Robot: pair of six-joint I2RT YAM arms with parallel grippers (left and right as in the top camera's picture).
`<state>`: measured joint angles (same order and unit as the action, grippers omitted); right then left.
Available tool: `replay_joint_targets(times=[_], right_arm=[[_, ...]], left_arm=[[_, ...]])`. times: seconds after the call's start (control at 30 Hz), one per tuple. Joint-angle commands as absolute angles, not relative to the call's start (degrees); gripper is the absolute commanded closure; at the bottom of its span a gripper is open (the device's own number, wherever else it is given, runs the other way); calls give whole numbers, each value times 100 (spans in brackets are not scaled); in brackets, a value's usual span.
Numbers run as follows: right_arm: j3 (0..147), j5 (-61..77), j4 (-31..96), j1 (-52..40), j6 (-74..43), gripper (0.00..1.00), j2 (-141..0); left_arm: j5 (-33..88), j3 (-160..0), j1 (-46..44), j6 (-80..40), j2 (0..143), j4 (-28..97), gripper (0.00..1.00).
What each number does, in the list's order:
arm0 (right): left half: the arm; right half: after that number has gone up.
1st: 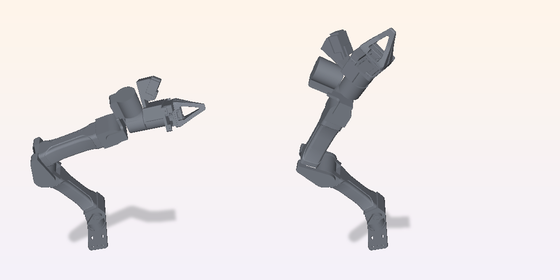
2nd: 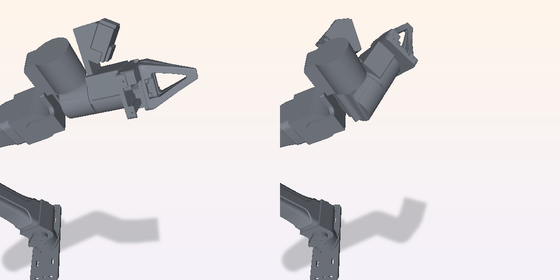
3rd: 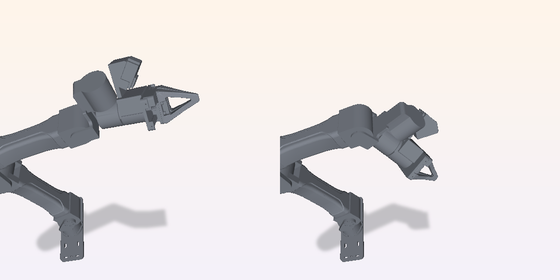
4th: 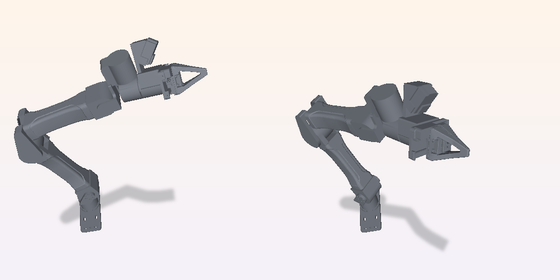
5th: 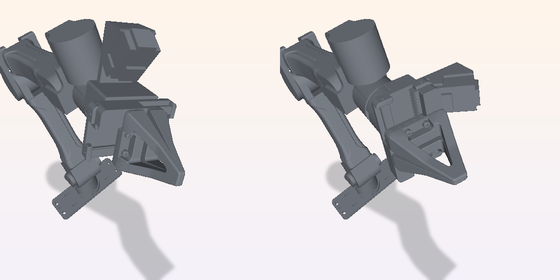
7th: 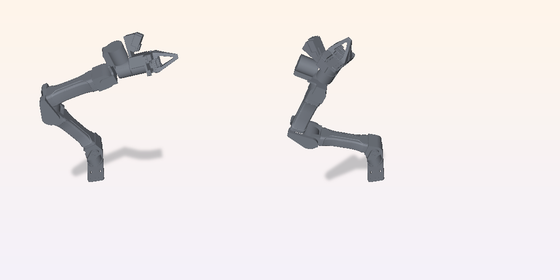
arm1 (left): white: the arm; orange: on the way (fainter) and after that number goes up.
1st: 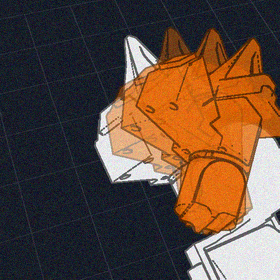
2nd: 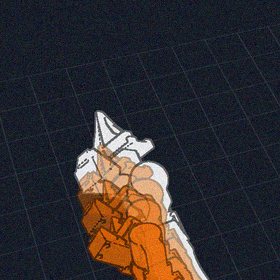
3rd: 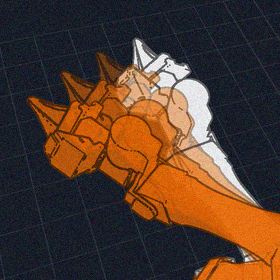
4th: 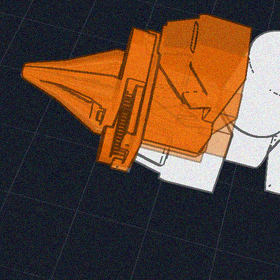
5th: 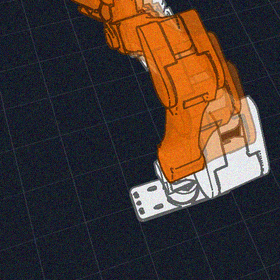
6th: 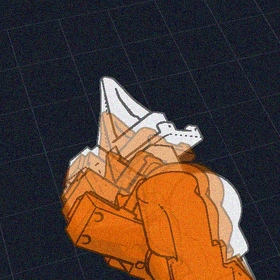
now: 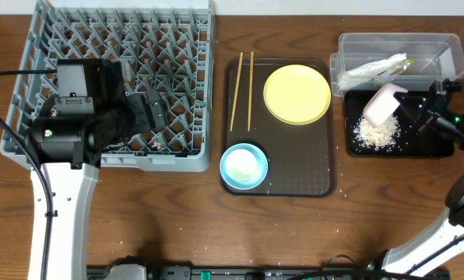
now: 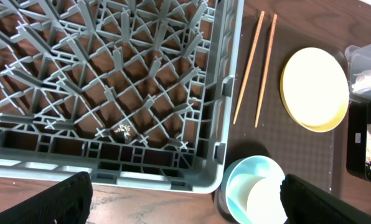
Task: Sort waste into correct bins and load items into the dishwasher
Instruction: 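Tilt the pink bowl with the right gripper to dump rice onto the black tray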
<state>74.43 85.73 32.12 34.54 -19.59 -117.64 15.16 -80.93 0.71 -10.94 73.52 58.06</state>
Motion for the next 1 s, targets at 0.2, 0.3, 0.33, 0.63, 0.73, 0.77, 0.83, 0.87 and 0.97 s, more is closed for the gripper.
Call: replay_joint_targets(times=[0.2, 0.3, 0.33, 0.63, 0.73, 0.77, 0.83, 0.87, 0.97], right_arm=[[7489, 8119, 3367, 3485, -1931, 99, -11764], [7489, 7730, 3546, 3483, -1745, 99, -11760], [7489, 7644, 3645, 3485, -1636, 99, -11756], [7496, 7249, 3979, 3476, -1048, 99, -10956], [7502, 7249, 3874, 3485, -1210, 99, -10514], [7502, 7251, 3830, 3485, -1243, 99, -10392], [7500, 7293, 3745, 3481, -1234, 99, -10239], [7500, 7456, 3673, 3481, -1135, 99, -10195], [7496, 8149, 3662, 3481, -716, 99, -10248]], left_arm=[[1584, -8077, 95, -1149, 7373, 5804, 2], [1586, -8077, 95, -1149, 7373, 5804, 2], [1586, -8077, 95, -1149, 7373, 5806, 2], [1584, -8077, 95, -1149, 7373, 5804, 2], [1586, -8077, 95, -1149, 7373, 5806, 2], [1586, -8077, 95, -1149, 7373, 5806, 2], [1586, -8077, 95, -1149, 7373, 5806, 2], [1586, -8077, 95, -1149, 7373, 5806, 2], [1586, -8077, 95, -1149, 7373, 5806, 2]])
